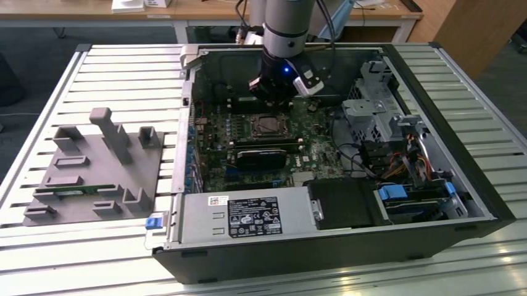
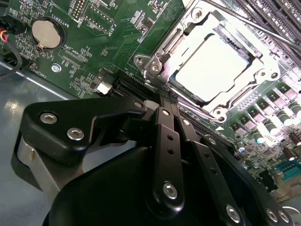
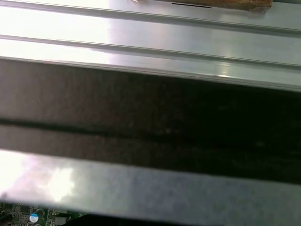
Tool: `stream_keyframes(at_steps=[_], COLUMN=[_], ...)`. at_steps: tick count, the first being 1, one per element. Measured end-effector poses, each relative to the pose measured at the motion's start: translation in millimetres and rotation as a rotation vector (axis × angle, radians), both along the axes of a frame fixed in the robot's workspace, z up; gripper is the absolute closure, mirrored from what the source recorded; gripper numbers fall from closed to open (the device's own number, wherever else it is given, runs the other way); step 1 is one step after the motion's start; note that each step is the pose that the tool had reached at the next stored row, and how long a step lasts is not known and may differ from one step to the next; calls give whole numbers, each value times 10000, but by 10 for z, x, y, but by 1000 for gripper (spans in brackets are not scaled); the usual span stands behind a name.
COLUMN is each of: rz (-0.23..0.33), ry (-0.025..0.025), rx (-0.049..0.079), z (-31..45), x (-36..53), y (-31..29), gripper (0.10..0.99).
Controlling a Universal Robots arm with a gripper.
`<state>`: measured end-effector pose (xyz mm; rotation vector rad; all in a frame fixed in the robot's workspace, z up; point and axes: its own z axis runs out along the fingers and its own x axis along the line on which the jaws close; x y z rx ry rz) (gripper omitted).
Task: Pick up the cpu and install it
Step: 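Install the first cpu locking lever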
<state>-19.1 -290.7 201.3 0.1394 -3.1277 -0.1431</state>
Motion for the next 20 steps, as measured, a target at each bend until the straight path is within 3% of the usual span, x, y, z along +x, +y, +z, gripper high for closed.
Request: stream_keyframes(at_steps=[6, 15, 20], rz=[-1, -1, -1], ry=[3, 1, 1], rx=[-71, -76, -74], z=[-23, -52, 12], x=[0, 0, 0], y=[-1, 5, 6], gripper=[980, 980, 980])
